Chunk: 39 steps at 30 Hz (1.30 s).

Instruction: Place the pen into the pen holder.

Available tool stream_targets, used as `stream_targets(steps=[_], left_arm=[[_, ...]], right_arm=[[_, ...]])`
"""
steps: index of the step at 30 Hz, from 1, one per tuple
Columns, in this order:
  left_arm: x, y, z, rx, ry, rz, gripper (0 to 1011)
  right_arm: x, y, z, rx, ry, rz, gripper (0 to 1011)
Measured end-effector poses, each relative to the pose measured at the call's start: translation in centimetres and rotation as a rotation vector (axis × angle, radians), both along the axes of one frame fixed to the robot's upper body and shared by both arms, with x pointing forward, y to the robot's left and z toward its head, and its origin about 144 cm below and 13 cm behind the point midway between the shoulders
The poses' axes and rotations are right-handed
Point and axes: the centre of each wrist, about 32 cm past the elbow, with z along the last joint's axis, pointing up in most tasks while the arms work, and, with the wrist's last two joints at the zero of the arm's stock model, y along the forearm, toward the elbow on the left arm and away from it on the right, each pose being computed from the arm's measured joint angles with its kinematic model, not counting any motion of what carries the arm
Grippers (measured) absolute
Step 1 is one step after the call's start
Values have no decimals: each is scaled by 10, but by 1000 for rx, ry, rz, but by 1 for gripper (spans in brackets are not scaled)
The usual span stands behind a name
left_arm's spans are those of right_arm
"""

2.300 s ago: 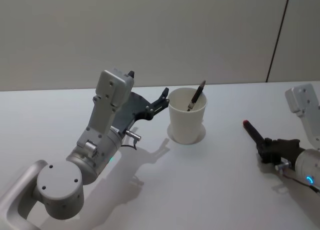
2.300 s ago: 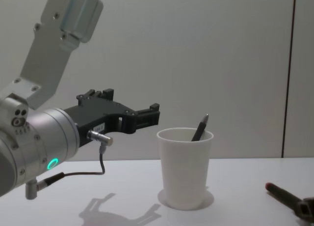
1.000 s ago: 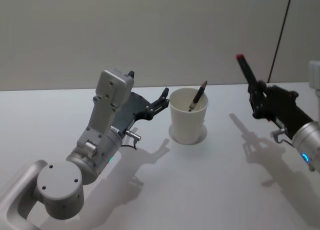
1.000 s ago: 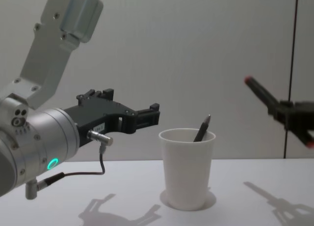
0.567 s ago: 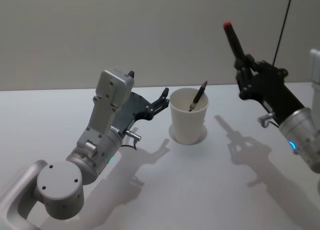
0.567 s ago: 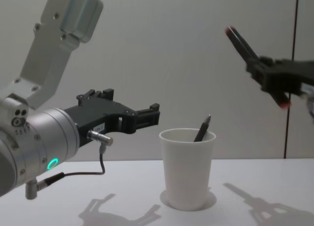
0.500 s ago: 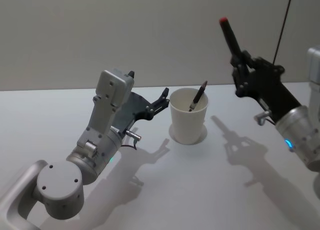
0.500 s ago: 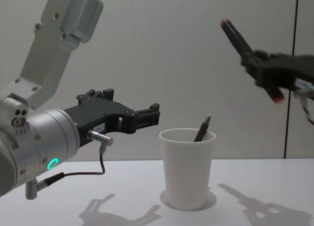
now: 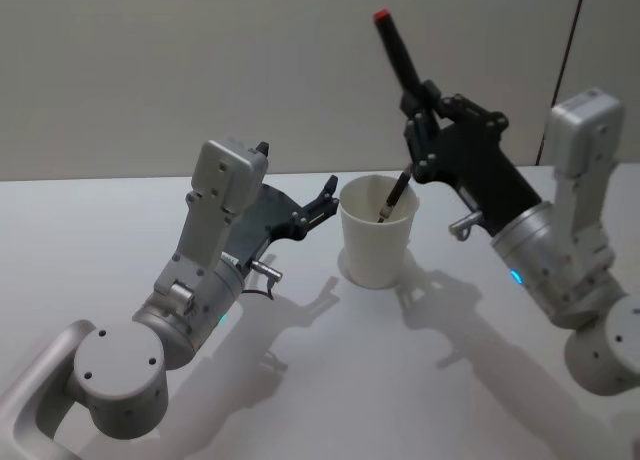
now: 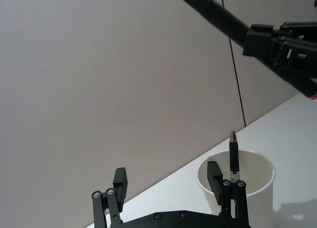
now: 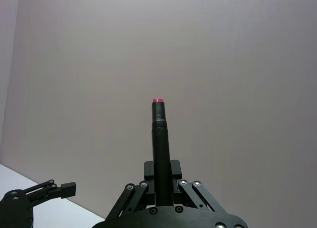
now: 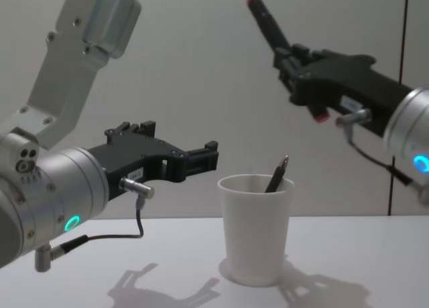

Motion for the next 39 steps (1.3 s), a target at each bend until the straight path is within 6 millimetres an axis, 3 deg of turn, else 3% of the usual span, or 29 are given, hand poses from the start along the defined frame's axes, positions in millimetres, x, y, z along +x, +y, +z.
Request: stream_targets(steps=[13, 39], left_arm=[[0, 0, 0, 0, 0, 0, 1001], [0, 0, 0, 0, 0, 0, 1001]], right_arm=[[10, 16, -19, -59, -22, -8, 172], [34, 29, -52, -74, -79, -62, 172]])
